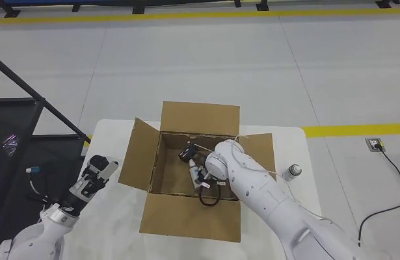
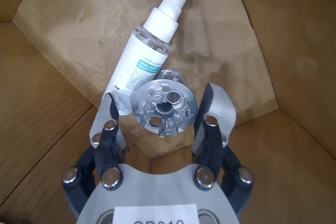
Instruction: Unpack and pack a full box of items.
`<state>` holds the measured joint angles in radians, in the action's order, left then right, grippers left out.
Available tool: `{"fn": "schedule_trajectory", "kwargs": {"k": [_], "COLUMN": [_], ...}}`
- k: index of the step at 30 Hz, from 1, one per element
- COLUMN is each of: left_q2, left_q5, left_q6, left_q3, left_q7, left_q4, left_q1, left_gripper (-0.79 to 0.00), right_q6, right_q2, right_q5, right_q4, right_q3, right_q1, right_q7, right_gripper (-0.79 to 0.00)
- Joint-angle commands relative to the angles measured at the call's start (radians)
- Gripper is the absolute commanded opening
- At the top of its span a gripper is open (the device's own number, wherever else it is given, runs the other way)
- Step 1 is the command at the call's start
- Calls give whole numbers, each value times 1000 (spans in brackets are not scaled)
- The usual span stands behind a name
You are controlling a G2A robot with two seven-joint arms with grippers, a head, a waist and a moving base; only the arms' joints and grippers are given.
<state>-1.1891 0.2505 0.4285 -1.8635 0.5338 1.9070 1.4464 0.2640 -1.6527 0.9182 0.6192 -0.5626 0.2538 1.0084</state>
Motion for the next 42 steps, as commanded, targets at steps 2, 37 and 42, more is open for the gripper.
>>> {"fn": "schedule_trajectory", "kwargs": {"k": [2, 37, 42], "left_q2": [0, 0, 0], "left_q5": [0, 0, 0], "left_q6": [0, 0, 0], "left_q3": [0, 0, 0], "left_q7": [0, 0, 0], "left_q4": [0, 0, 0], "left_q1": [0, 0, 0], "left_gripper": [0, 0, 0], "right_q6": [10, -251, -288], "right_q2": [-11, 280, 286], "right_q5": [-3, 395, 266], "right_q4": [-28, 1716, 1724], "right_q3": [2, -873, -1045], "right_q1": [-10, 921, 1130], "right_q7": [-10, 250, 155], "right_gripper": [-785, -785, -785]}}
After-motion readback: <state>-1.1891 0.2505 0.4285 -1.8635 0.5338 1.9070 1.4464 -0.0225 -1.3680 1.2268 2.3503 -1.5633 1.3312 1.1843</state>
